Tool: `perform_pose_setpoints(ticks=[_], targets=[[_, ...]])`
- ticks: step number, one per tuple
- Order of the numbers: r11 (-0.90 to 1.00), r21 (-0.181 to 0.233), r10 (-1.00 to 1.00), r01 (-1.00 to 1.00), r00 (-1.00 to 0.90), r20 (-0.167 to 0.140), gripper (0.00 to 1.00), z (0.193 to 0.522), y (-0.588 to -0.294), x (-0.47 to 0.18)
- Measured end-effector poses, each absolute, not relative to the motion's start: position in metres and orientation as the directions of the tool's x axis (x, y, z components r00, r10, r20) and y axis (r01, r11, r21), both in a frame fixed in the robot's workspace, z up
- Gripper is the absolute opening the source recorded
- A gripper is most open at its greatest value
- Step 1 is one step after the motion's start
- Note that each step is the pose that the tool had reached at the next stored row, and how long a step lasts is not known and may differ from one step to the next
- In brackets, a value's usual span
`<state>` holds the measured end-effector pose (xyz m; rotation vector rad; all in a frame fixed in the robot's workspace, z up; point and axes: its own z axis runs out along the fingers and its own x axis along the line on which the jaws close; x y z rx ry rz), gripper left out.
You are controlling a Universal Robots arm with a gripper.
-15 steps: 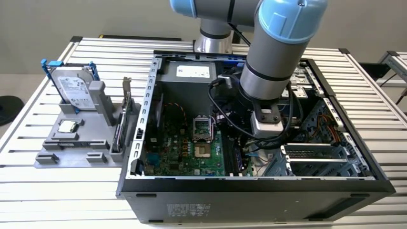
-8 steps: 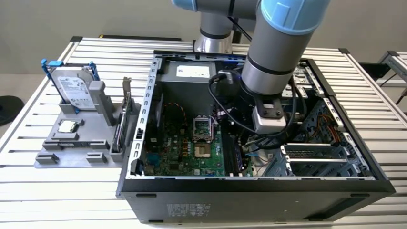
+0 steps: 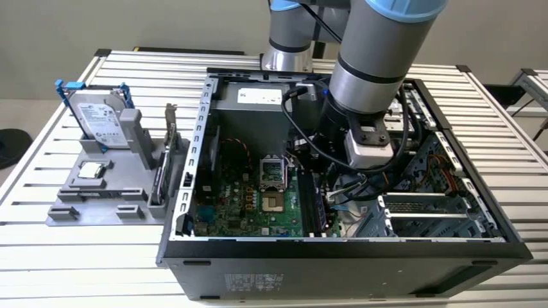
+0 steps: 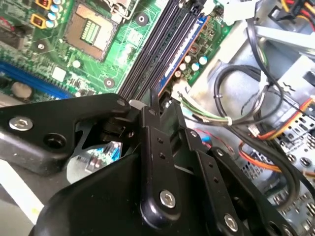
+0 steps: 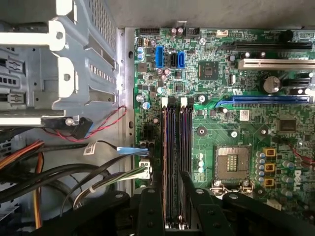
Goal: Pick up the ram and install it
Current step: 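Press down the ram until it locks into place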
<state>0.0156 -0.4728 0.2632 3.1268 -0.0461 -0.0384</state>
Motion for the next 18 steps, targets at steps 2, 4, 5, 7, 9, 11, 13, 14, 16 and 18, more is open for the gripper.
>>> perform_pose_setpoints(ticks=[2, 4, 5, 7, 9, 11, 13, 14, 16, 18], targets=[[-0.999, 0.014, -0.030, -0.029, 0.999, -0.024, 1.00, 0.2636, -0.4727, 0.0156], [-0.999, 0.014, -0.030, -0.029, 0.999, -0.024, 1.00, 0.2637, -0.4728, 0.0156], [-0.999, 0.014, -0.030, -0.029, 0.999, -0.024, 1.00, 0.2637, -0.4728, 0.0156], [-0.999, 0.015, -0.030, -0.029, 0.999, -0.024, 1.00, 0.2637, -0.4728, 0.0156], [-0.999, 0.015, -0.030, -0.029, 0.999, -0.024, 0.00, 0.2638, -0.4728, 0.0156], [-0.999, 0.015, -0.030, -0.029, 0.999, -0.024, 0.00, 0.2638, -0.4728, 0.0156], [-0.999, 0.014, -0.030, -0.029, 0.999, -0.024, 0.00, 0.2638, -0.4728, 0.0156], [-0.999, 0.014, -0.030, -0.029, 0.999, -0.024, 0.00, 0.2638, -0.4728, 0.0156], [-0.999, 0.014, -0.030, -0.029, 0.999, -0.024, 0.00, 0.2638, -0.4728, 0.0156], [-0.999, 0.014, -0.030, -0.029, 0.999, -0.024, 0.00, 0.2638, -0.4728, 0.0156]])
